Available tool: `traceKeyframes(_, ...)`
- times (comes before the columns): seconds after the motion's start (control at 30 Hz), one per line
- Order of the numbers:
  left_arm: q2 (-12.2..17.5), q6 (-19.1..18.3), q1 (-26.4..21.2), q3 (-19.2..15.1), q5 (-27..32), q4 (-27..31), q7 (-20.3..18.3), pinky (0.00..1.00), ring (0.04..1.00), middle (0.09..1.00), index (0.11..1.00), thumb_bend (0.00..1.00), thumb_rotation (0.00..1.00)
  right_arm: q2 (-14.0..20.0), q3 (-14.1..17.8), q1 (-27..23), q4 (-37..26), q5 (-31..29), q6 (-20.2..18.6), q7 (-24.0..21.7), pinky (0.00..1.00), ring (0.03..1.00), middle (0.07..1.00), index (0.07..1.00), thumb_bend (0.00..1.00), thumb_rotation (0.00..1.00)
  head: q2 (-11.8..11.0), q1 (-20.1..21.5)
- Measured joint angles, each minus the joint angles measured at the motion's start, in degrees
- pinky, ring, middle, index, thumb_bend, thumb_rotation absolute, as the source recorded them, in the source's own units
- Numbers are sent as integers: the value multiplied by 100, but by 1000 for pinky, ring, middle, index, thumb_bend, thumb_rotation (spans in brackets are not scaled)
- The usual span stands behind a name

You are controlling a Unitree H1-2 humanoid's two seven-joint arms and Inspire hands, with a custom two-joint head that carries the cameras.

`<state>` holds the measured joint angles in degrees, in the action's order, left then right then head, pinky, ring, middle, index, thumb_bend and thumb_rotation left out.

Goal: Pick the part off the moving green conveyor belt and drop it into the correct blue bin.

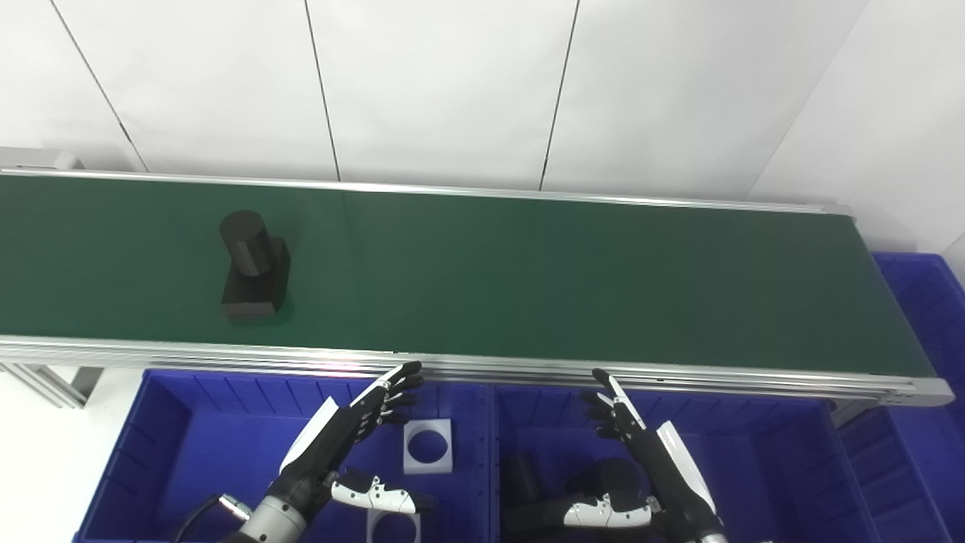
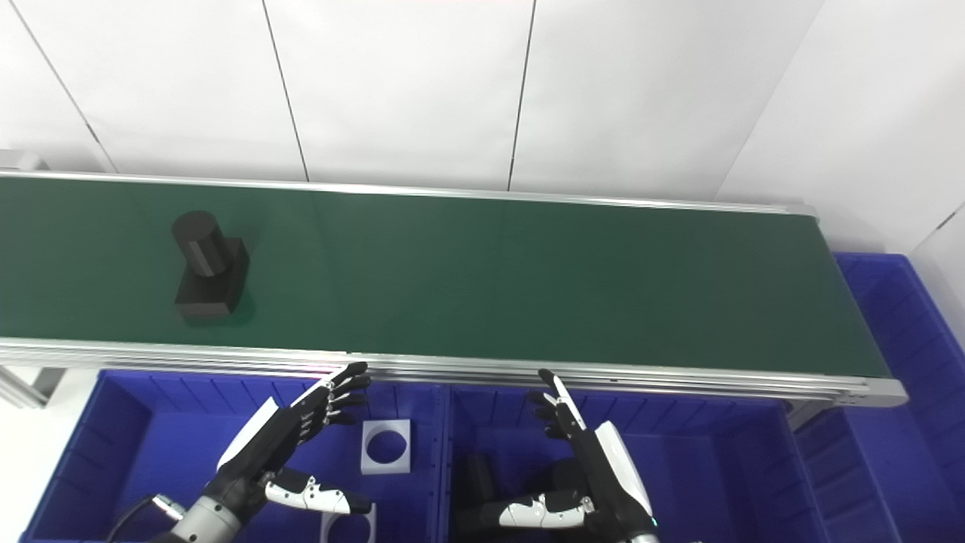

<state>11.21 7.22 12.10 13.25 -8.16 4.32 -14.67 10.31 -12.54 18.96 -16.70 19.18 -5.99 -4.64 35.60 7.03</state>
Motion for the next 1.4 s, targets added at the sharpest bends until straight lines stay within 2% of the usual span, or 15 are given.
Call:
traceKeyframes(0.33, -14, 0, -18, 9, -132, -14, 22, 792, 859, 902, 935, 831, 133, 9, 5, -1, 2, -8, 88, 1, 810, 873, 904, 1000, 853, 120, -62, -71)
traceKeyframes(0.4, -25, 0, -27, 12, -136, -34, 25, 792, 859, 905, 936, 830, 135, 12, 18, -3, 9, -29, 181, 0, 817, 875, 904, 1000, 853, 121, -106, -246)
traceKeyframes(0.43, -34, 0, -28, 18, -136, -37, 26, 794, 858, 906, 937, 829, 130, 17, 28, -4, 12, -40, 202, -1, 821, 880, 907, 1000, 851, 121, -219, -612)
traceKeyframes(0.47, -48, 0, -30, 27, -136, -38, 27, 793, 856, 908, 939, 827, 122, 26, 45, -5, 25, -65, 218, -2, 823, 885, 910, 1000, 846, 121, -220, -615)
traceKeyframes(0.5, -76, 0, -31, 39, -134, -45, 28, 792, 853, 910, 937, 826, 107, 46, 62, -5, 48, -91, 239, -4, 823, 888, 911, 1000, 841, 121, -368, -1051)
traceKeyframes(0.57, -181, 0, -33, 55, -130, -110, 29, 795, 851, 910, 928, 834, 93, 134, 93, -1, 88, -151, 298, -18, 825, 895, 922, 1000, 835, 110, -369, -1055)
traceKeyframes(0.6, -213, 0, -34, 61, -129, -155, 37, 796, 850, 909, 926, 836, 90, 186, 118, 1, 110, -189, 357, -40, 829, 899, 927, 1000, 833, 103, -535, -1412)
traceKeyframes(0.63, -255, 0, -33, 77, -134, -185, 49, 793, 848, 907, 921, 842, 96, 228, 145, 2, 123, -236, 413, -56, 847, 903, 932, 1000, 830, 93, -536, -1415)
traceKeyframes(0.7, -313, 10, -33, 108, -185, -207, 89, 772, 833, 895, 904, 855, 102, 255, 213, -1, 215, -349, 548, -57, 870, 906, 935, 1000, 825, 76, -808, -1810)
traceKeyframes(0.87, -388, 223, -59, 115, -369, -441, 231, 744, 813, 889, 884, 870, 75, 244, 249, 1, 392, -354, 644, -32, 883, 902, 931, 1000, 817, 42, -984, -1934)
traceKeyframes(0.93, -406, 339, -73, 116, -383, -549, 271, 737, 806, 879, 877, 881, 80, 234, 270, -2, 474, -361, 706, -3, 905, 914, 939, 1000, 810, 15, -1124, -1943)
traceKeyframes(1.03, -413, 390, -95, 115, -488, -643, 339, 731, 800, 870, 866, 891, 77, 210, 298, -4, 540, -436, 910, 22, 919, 914, 935, 1000, 806, 5, -1169, -1934)
traceKeyframes(1.2, -425, 406, -154, 111, -489, -760, 398, 727, 795, 860, 855, 903, 67, 108, 402, -38, 742, -479, 1378, 189, 884, 907, 925, 1000, 811, 1, -1231, -1907)
traceKeyframes(1.33, -445, 422, -186, 113, -482, -811, 437, 726, 794, 857, 857, 909, 71, -3, 503, -92, 749, -488, 1844, 354, 849, 902, 924, 1000, 786, 71, -1257, -1890)
traceKeyframes(1.4, -457, 422, -215, 115, -478, -839, 437, 726, 794, 856, 857, 912, 70, -25, 544, -154, 740, -475, 1929, 364, 835, 896, 921, 1000, 776, 103, -1283, -1890)
